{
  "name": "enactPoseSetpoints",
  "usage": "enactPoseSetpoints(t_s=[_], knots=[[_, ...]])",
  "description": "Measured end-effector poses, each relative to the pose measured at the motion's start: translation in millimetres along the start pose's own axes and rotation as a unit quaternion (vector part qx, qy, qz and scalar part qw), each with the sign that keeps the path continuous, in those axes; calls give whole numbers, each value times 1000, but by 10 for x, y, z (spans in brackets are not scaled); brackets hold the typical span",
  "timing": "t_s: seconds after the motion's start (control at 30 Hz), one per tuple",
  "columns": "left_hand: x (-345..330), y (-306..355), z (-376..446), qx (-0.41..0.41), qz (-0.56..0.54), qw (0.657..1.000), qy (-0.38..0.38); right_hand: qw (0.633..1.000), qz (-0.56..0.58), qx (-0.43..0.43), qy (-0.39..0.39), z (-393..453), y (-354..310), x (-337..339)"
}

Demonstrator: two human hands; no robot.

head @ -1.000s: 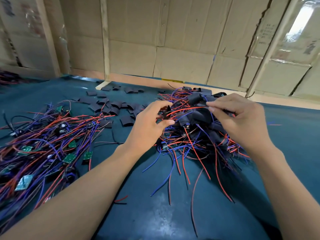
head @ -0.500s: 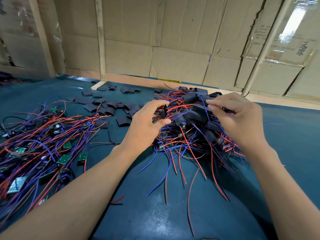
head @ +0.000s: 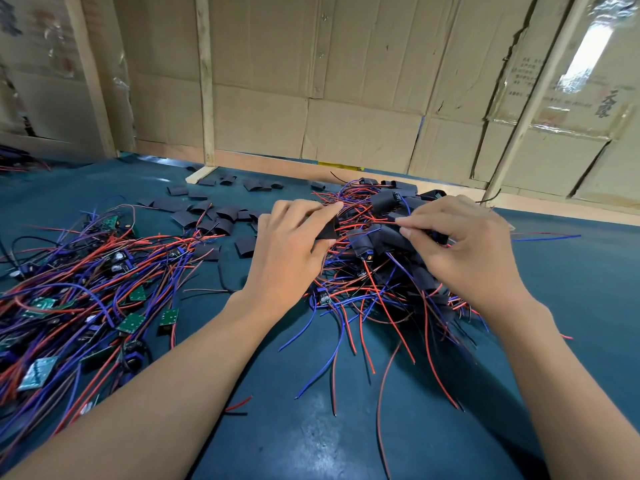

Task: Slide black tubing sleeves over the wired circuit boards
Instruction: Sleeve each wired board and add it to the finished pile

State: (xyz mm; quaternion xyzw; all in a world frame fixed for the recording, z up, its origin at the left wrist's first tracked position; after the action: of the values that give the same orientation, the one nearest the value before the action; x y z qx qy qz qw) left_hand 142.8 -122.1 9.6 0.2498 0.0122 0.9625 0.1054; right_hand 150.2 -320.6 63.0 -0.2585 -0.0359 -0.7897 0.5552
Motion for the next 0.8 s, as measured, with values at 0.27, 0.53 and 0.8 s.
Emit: enactPoseSetpoints(t_s=[0.27, 0.53, 0.8], knots=[[80, 454, -6, -123, -1, 992, 19, 989, 75, -81, -99, -48, -77, -511], [101, 447, 4, -124, -35, 991, 23, 955, 253, -146, -47, -54, -3, -482], [129, 430, 8, -135, -46, 989, 41, 890, 391, -232, 28, -87, 232, -416]])
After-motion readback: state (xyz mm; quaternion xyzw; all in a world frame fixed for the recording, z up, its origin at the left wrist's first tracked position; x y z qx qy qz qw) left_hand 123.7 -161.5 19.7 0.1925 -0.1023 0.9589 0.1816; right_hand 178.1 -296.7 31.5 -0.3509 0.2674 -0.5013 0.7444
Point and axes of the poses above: each hand's wrist, its own z-axis towards the middle knuckle, its own x-axis out of the back of the hand, y = z × x, the point moved 10 cm from there along z, towards the middle knuckle, and after that the axes turned 13 degrees about z, right-handed, at the moved point
